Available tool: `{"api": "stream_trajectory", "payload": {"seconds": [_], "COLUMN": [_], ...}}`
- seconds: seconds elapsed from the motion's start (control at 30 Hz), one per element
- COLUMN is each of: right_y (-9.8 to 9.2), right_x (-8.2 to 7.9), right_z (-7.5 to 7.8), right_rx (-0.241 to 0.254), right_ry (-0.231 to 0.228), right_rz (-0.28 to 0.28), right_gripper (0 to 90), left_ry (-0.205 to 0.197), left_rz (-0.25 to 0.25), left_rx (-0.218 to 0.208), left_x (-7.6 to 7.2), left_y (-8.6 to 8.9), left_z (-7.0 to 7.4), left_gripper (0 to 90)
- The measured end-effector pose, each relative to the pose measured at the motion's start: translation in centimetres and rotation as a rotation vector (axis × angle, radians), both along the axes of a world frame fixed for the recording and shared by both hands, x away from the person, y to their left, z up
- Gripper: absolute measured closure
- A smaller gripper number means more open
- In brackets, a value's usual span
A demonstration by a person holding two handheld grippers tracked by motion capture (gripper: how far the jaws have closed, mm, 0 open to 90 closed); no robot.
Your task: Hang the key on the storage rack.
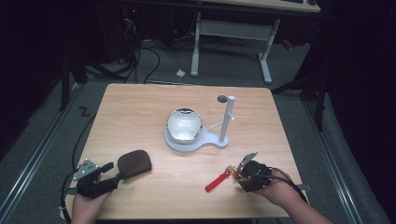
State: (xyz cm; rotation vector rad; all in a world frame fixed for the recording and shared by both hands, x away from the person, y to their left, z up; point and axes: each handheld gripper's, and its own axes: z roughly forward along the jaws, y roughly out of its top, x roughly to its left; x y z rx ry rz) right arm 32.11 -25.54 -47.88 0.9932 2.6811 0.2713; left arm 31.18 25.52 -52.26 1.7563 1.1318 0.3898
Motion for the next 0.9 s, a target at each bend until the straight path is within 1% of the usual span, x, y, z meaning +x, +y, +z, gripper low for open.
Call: {"api": "stream_trajectory", "payload": {"seconds": [0.1,0.13,0.17,0.23,0.3,0.43,0.53,0.57,0.63,0.67,0.7,0.83,0.9], "right_y": [0.3,0.4,0.6,0.6,0.8,0.8,0.6,0.6,0.5,0.5,0.4,0.3,0.4], "right_x": [0.1,0.1,0.2,0.2,0.4,0.7,1.1,1.1,1.4,1.4,1.6,1.8,1.8], "right_z": [-0.2,-0.4,-0.7,-0.7,-1.0,-1.3,-1.3,-1.3,-1.3,-1.3,-1.3,-1.3,-1.3], "right_rx": [-0.005,-0.013,-0.032,-0.037,-0.050,-0.058,-0.036,-0.036,-0.015,-0.015,-0.005,0.008,0.003], "right_ry": [-0.003,-0.001,-0.004,-0.003,0.003,0.011,0.026,0.026,0.038,0.038,0.047,0.061,0.061], "right_rz": [0.007,0.014,0.019,0.020,0.030,0.028,0.010,0.010,-0.008,-0.008,-0.022,-0.039,-0.042], "right_gripper": [51.4,51.7,52.1,52.6,57.1,60.3,61.1,61.1,63.7,63.7,64.4,65.2,65.7], "left_ry": [0.000,0.000,0.002,0.002,0.001,0.000,0.002,0.002,0.002,0.002,0.001,0.001,0.001], "left_rz": [0.000,0.000,-0.001,-0.001,-0.001,-0.001,-0.001,-0.001,-0.002,-0.002,-0.002,0.000,0.000], "left_rx": [0.001,0.002,0.001,0.002,0.008,0.006,0.007,0.007,0.007,0.007,0.006,0.002,0.000], "left_x": [0.0,-0.1,-0.1,-0.1,-0.1,-0.1,0.0,0.0,0.0,0.0,0.0,-0.1,-0.1], "left_y": [0.0,0.0,0.1,0.1,0.1,0.1,0.1,0.2,0.1,0.1,0.1,0.2,0.2], "left_z": [0.0,0.0,0.0,0.0,0.0,0.0,-0.1,-0.1,0.0,0.0,0.0,0.0,0.0], "left_gripper": [31.9,31.9,31.9,31.9,32.0,32.0,32.0,32.0,32.0,32.0,32.0,32.0,32.0]}}
